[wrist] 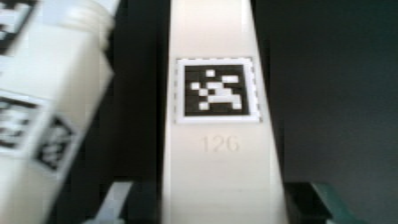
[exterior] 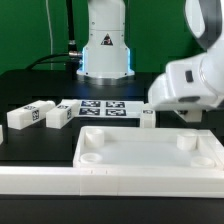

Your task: Assemble desk

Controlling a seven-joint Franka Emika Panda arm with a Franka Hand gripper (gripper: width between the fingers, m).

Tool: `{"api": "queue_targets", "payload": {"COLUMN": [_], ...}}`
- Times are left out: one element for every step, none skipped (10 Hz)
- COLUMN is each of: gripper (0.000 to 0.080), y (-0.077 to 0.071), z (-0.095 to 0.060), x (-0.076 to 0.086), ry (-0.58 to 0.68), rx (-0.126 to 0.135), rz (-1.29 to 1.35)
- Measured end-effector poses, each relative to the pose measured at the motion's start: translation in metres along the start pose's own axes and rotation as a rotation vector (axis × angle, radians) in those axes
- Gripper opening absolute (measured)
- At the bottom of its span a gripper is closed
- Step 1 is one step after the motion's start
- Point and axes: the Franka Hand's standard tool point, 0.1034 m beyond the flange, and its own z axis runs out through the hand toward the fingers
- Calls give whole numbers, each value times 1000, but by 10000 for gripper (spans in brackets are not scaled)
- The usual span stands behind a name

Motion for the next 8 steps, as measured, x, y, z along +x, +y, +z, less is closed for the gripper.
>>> {"api": "queue_targets", "payload": {"gripper": [288,288,288,288,289,289,289,289], "y": [7,12,11,11,11,12,19,26], "z": [-18,-29,-31,-30,-30,-35,-39,-56], "x": [-8,-13,-8,-8,-8,3,5,0], "ry": [0,1,29,26,29,106,168,247], "rx": [5,6,9,8,9,17,23,30], "rz": [-11,-29,-29,-29,-29,-52,-67,-72]}}
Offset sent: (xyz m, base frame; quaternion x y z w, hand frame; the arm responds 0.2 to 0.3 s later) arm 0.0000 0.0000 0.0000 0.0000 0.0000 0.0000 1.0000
